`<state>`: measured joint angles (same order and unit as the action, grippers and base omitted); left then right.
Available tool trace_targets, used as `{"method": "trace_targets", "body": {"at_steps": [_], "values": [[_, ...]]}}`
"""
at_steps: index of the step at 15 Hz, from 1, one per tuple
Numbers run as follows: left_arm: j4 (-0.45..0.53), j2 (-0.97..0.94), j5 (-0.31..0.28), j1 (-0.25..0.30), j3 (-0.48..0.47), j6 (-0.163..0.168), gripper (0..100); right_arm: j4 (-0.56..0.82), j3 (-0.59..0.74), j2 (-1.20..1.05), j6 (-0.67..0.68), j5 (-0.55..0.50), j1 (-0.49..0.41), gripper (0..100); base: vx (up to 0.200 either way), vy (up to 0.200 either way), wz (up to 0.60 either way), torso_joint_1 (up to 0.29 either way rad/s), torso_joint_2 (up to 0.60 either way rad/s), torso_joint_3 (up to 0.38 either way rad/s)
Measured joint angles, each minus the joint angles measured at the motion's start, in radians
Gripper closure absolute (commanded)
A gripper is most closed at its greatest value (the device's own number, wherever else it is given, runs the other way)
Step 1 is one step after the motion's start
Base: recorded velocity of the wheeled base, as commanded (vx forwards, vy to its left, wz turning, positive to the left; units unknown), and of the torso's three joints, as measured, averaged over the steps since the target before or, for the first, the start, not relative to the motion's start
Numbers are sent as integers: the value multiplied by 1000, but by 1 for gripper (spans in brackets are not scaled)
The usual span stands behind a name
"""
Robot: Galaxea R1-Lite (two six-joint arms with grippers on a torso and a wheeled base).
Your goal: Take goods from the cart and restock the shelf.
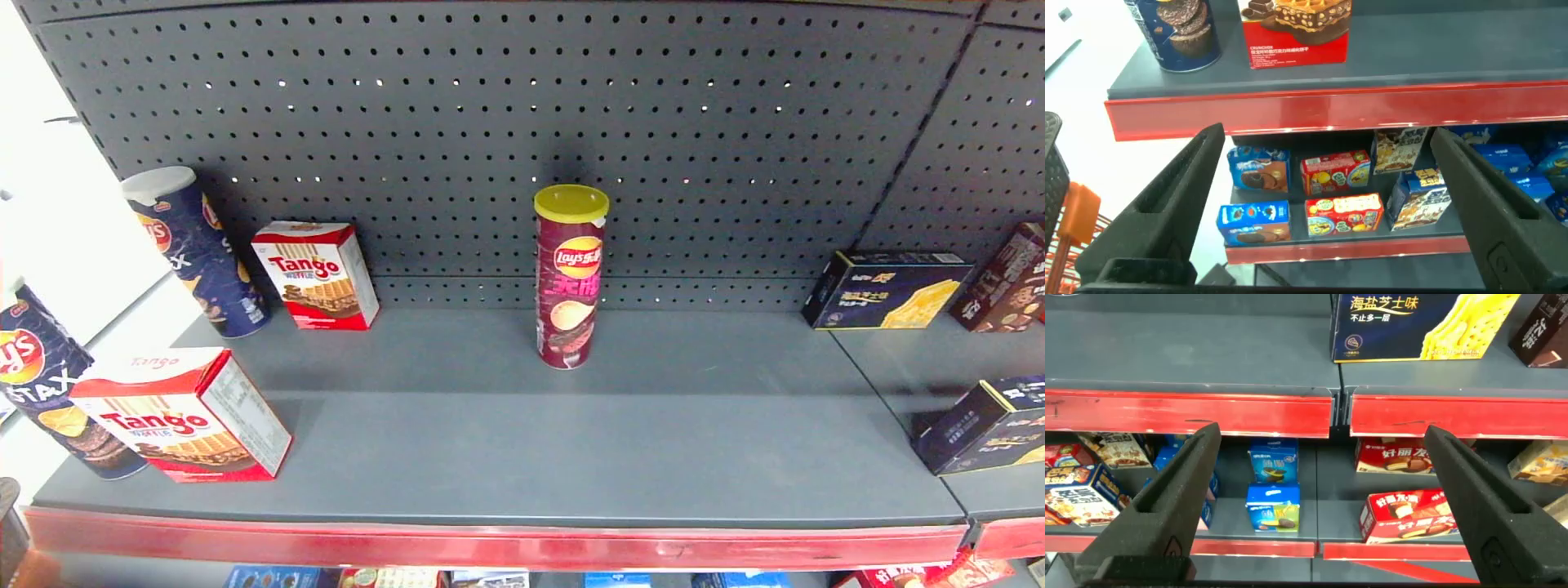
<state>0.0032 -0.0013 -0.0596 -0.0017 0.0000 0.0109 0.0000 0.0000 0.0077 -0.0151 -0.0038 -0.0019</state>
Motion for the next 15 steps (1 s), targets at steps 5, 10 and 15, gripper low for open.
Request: {"method": "trace_targets", "body": {"at_steps": [5, 10, 15], "values": [[0, 0, 0, 0, 0, 0, 0, 1, 0, 0, -3, -2, 0, 0, 0, 0, 600, 6, 0, 2], [0, 0, 0, 0, 0, 0, 0, 0, 0, 0, 0, -4, 0, 0, 0, 0, 600, 1, 2, 2], [0, 0, 0, 0, 0, 0, 0, 0, 0, 0, 1, -4, 0, 0, 0, 0, 360, 0, 1, 3]]}}
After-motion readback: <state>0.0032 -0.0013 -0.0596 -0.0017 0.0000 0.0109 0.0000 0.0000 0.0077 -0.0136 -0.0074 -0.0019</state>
